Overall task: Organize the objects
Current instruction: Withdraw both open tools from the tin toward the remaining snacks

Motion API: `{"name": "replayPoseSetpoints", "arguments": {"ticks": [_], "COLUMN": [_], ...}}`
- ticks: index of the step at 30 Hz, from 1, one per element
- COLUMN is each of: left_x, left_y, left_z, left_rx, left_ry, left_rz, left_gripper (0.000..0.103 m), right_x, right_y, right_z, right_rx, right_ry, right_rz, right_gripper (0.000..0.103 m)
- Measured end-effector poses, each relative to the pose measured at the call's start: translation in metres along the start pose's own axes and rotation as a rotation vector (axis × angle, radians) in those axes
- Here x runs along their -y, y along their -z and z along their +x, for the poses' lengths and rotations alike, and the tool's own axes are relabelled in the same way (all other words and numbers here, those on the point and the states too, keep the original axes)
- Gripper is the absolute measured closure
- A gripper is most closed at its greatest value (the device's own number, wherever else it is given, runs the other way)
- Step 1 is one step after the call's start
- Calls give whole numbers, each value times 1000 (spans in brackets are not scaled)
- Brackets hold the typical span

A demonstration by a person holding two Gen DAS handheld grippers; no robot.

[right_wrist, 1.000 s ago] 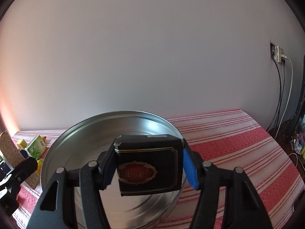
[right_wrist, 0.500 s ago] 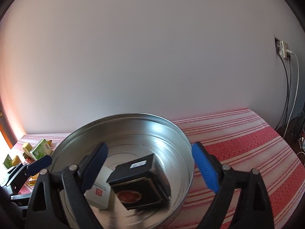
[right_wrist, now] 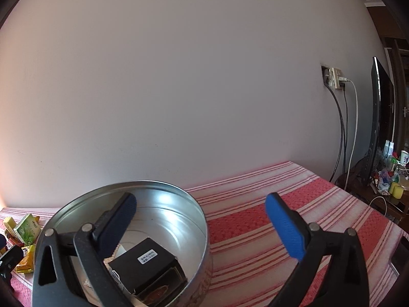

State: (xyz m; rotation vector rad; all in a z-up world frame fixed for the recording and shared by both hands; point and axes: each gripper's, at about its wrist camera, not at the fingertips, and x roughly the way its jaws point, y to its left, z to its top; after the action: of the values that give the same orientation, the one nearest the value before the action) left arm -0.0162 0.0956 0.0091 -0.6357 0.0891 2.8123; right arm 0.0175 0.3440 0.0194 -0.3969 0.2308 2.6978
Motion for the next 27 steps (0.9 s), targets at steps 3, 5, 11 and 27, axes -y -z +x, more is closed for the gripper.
{"name": "replayPoseSetpoints", "arguments": {"ticks": [3, 5, 11, 27], "left_x": [3, -7, -20, -95], "left_y": [1, 5, 15, 50], "left_z": [-1, -16, -29, -55], "left_rx": [-16, -26, -35, -162], "left_ry": [-1, -11, -22, -108], "left_rz": [-5, -6, -17, -150], "left_gripper": [30, 30, 30, 30], "right_x": [-1, -4, -26, -101], "right_y": [3, 4, 11, 40], "right_z": [-5, -12, -48, -106], "right_rx": [3, 21, 109, 38], "right_ry": [14, 37, 75, -114], "right_rz": [11, 12, -2, 0], "right_gripper": [0, 0, 0, 0]}}
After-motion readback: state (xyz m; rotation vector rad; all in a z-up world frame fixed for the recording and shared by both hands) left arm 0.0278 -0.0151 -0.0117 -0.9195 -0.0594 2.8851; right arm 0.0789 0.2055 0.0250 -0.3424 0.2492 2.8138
